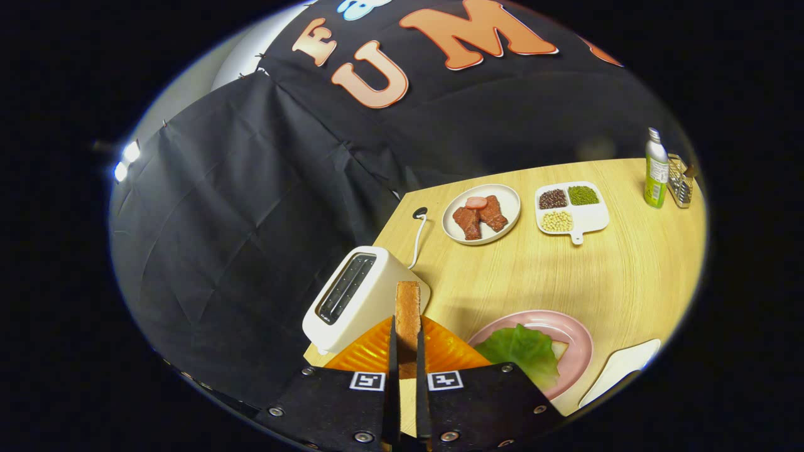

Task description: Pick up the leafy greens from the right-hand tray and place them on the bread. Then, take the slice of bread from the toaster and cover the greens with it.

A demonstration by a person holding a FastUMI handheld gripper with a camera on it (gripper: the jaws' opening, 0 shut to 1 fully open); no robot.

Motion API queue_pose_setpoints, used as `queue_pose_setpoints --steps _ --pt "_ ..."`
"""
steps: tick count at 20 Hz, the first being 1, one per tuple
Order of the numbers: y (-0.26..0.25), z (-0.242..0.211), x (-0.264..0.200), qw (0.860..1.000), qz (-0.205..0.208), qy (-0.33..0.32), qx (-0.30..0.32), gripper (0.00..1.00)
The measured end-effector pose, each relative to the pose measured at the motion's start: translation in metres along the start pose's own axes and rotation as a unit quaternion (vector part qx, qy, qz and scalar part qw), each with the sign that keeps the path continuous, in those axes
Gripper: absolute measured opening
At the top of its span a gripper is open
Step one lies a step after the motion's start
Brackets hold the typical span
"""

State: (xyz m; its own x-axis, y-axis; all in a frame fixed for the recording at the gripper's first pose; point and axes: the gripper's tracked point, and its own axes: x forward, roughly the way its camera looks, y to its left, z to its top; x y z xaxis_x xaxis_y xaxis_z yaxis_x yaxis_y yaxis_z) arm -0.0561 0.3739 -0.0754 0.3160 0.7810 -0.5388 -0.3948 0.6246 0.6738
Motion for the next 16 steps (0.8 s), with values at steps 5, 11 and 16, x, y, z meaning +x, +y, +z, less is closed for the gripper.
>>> queue_pose_setpoints --steps 5,11,16 --pt "-0.034 -0.028 -0.001 0.999 -0.017 0.010 0.025 0.10" --pt "-0.072 -0.057 -0.001 0.998 -0.041 0.023 0.042 0.10" --pt "-0.109 -0.072 -0.002 0.995 -0.086 0.027 0.034 0.10"
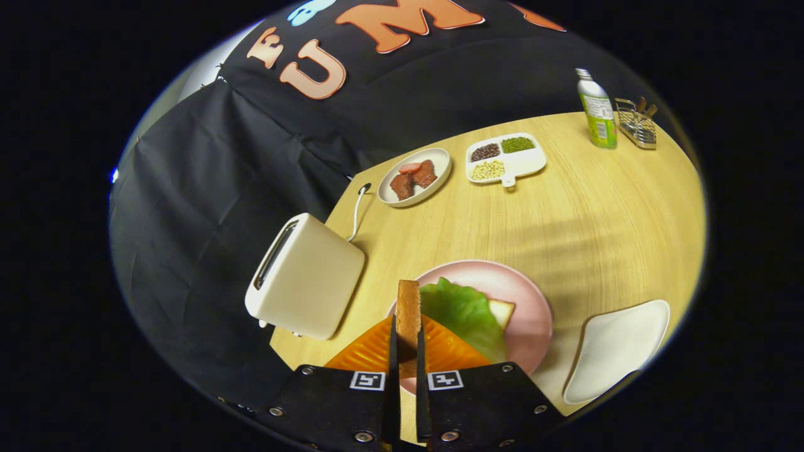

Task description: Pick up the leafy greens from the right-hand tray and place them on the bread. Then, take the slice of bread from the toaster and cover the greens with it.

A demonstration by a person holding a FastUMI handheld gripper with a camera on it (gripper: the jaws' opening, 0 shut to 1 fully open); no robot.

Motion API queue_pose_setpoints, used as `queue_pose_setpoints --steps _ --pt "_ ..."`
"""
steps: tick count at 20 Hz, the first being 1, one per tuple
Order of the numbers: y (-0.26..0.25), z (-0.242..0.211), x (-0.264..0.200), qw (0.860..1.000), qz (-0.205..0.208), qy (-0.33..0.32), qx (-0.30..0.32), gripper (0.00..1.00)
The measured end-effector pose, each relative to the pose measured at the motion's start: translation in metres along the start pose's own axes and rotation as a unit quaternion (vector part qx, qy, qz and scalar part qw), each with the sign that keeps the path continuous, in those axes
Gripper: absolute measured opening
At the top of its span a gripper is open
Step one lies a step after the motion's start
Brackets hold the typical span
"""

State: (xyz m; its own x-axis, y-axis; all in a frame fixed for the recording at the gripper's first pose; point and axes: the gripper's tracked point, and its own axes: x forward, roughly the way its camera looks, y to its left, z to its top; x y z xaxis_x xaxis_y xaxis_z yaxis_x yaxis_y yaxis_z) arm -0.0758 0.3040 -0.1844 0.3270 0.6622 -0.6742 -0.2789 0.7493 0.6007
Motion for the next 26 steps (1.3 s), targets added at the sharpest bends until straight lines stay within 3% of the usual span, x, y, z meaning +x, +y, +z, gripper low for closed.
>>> queue_pose_setpoints --steps 6,10,11,13,16,21,26 --pt "-0.021 -0.007 0.001 0.999 -0.028 -0.010 -0.035 0.18" --pt "-0.039 -0.008 0.001 0.995 -0.066 -0.021 -0.071 0.32" --pt "-0.045 -0.005 -0.001 0.993 -0.080 -0.030 -0.083 0.41" --pt "-0.054 -0.002 -0.002 0.988 -0.107 -0.047 -0.097 0.48" --pt "-0.051 0.013 -0.009 0.984 -0.110 -0.090 -0.107 0.49" --pt "-0.043 0.055 -0.041 0.964 -0.122 -0.193 -0.137 0.62" --pt "-0.031 0.097 -0.084 0.927 -0.147 -0.290 -0.187 0.71"
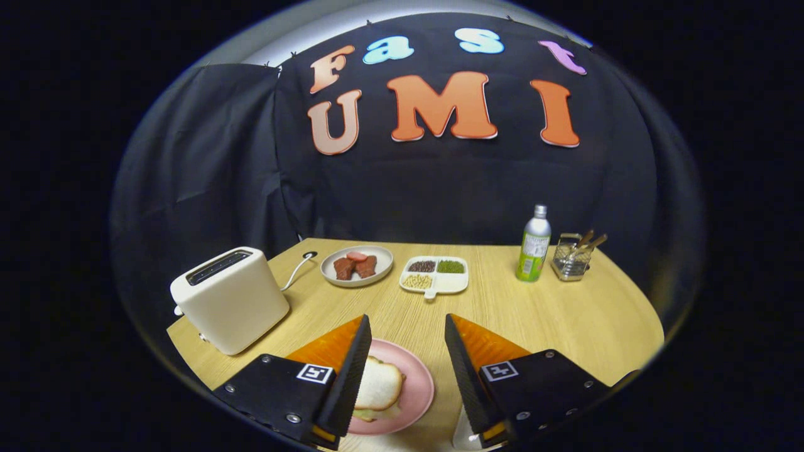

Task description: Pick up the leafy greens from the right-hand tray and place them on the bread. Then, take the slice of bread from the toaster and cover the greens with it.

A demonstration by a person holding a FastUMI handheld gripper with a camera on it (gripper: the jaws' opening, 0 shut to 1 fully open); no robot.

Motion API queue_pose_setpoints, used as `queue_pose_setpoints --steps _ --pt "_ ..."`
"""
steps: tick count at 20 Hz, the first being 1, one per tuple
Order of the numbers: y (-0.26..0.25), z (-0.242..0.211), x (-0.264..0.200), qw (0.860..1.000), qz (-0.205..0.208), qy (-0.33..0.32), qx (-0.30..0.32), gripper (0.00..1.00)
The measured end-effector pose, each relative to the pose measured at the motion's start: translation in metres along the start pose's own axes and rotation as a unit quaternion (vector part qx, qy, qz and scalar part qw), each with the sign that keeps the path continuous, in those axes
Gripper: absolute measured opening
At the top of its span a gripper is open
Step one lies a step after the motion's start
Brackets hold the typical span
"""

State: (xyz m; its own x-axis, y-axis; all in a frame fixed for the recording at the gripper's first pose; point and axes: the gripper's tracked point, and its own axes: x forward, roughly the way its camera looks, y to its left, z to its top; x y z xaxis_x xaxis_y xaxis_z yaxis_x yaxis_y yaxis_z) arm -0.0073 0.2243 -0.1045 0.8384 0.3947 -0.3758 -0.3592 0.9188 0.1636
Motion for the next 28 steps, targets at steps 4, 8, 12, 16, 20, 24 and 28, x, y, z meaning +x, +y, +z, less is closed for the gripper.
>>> queue_pose_setpoints --steps 4,8,12,16,20,24,28 --pt "-0.005 0.047 -0.012 0.996 -0.022 -0.086 -0.033 0.81" --pt "-0.005 0.081 -0.027 0.987 -0.032 -0.150 -0.048 0.86" --pt "-0.009 0.103 -0.038 0.980 -0.031 -0.194 -0.043 0.88" --pt "-0.021 0.124 -0.050 0.970 -0.040 -0.239 -0.030 0.91" --pt "-0.038 0.136 -0.058 0.961 -0.057 -0.268 -0.030 0.91" --pt "-0.047 0.141 -0.061 0.960 -0.066 -0.269 -0.029 0.91" --pt "-0.044 0.142 -0.057 0.960 -0.056 -0.273 -0.028 0.91"
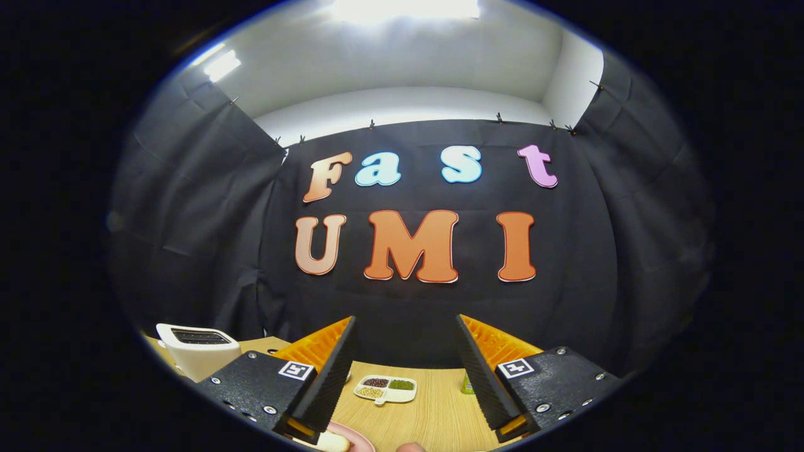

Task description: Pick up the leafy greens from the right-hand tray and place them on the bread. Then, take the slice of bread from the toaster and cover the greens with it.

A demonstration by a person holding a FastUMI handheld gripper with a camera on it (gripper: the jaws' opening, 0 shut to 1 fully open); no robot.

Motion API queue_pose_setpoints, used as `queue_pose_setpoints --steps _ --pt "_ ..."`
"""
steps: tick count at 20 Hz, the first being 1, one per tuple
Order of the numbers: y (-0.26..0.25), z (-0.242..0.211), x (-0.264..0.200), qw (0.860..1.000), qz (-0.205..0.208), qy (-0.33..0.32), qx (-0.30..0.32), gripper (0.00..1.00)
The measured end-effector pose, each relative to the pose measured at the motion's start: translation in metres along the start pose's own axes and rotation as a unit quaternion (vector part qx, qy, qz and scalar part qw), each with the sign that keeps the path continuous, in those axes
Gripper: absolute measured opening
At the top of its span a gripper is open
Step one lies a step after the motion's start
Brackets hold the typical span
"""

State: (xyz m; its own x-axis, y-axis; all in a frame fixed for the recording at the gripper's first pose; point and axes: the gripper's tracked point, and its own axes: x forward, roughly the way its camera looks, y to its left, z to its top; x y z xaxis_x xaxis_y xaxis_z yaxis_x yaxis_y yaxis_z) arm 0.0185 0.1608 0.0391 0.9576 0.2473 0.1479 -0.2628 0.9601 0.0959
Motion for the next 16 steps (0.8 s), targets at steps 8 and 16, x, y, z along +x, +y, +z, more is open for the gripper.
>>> queue_pose_setpoints --steps 8,16 --pt "0.013 -0.002 0.005 1.000 0.020 0.002 -0.003 0.91" --pt "0.006 0.004 0.003 1.000 0.018 -0.002 -0.010 0.91"
